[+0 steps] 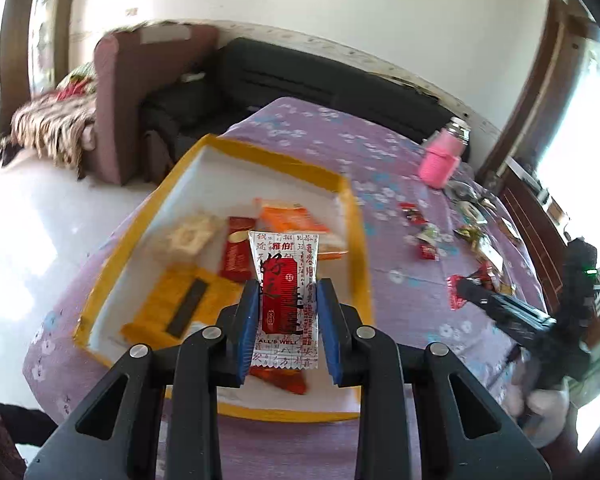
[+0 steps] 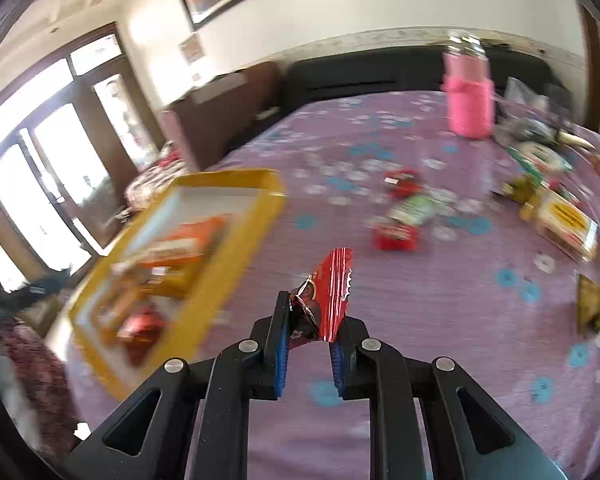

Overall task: Organize snacks
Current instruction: 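Carry both snacks over the yellow tray and open both grippers to drop them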

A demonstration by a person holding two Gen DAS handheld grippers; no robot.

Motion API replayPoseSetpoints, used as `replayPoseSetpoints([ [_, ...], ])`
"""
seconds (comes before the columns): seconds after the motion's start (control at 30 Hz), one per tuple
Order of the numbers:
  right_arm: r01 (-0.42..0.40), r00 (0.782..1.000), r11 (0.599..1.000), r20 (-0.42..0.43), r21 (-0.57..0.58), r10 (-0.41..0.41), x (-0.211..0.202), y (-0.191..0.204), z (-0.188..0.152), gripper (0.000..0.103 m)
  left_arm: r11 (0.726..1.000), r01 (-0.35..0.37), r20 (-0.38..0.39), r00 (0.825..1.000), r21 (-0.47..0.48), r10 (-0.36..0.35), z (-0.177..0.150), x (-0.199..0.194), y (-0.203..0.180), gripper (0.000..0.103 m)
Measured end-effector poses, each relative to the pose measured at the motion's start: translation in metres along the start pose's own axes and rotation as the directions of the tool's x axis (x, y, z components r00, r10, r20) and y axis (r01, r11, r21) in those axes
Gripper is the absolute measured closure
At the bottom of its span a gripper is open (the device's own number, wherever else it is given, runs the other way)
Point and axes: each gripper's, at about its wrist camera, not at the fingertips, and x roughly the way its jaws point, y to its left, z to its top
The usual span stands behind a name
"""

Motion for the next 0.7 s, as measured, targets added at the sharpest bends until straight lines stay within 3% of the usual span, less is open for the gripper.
replayPoseSetpoints([
  [0.2,-0.145,0.987,0.989,-0.076,-0.037,0.142,0.020,0.062,0.010,0.086,0.999,0.000,-0.039,0.999,-0.053,-0.002,-0.010,0.015,0.026,0.077],
  [0.33,-0.196,0.973,0.979,-0.137,-0.054,0.187,0.047,0.094,0.005,0.086,0.998,0.011,-0.068,0.998,-0.064,-0.015,-0.016,0.025,0.031,0.077],
  [0.7,-0.184,0.957,0.978,-0.246,-0.094,0.156,0.103,0.130,-0.001,0.086,0.999,-0.013,-0.138,0.990,-0.039,0.008,-0.027,0.053,0.027,0.076],
])
